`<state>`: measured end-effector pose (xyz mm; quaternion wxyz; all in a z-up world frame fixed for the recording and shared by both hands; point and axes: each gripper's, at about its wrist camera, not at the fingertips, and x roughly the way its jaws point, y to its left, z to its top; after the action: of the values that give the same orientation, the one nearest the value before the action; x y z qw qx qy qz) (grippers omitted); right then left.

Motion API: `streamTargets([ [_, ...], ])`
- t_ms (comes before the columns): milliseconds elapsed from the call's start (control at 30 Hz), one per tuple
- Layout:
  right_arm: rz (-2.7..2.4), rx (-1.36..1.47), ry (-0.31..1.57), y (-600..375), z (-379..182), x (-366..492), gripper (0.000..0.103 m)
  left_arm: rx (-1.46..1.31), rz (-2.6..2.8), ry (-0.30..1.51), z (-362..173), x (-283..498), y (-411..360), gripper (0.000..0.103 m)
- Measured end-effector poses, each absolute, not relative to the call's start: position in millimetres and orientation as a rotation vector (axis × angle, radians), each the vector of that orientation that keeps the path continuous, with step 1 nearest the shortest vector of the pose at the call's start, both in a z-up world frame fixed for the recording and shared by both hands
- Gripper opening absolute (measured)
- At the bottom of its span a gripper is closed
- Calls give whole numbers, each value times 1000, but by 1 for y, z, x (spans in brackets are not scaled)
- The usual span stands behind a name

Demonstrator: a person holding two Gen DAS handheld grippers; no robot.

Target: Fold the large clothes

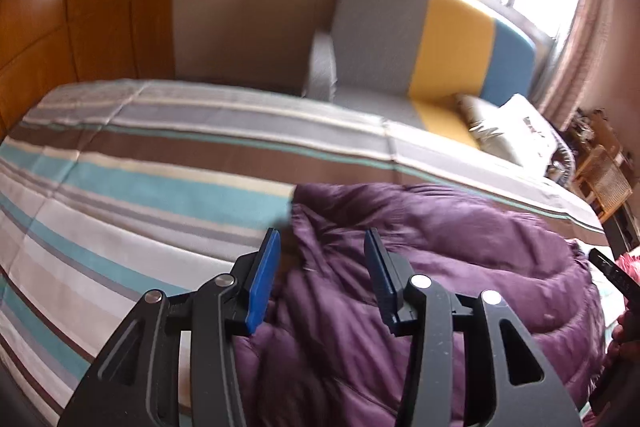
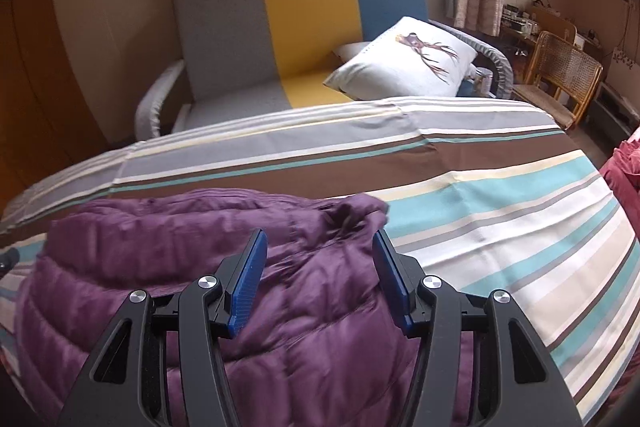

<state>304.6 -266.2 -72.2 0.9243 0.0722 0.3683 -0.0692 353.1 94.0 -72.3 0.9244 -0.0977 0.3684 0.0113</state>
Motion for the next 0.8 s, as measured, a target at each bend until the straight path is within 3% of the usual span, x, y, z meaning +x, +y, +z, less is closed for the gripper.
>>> streamTargets([
  [333,-36,172,745,-226,-86,263,55,-152,-66,795,-95,329,42,47],
  [800,-78,78,790,-212,-137,280,55,-196,-93,786,-130,332,54,50],
])
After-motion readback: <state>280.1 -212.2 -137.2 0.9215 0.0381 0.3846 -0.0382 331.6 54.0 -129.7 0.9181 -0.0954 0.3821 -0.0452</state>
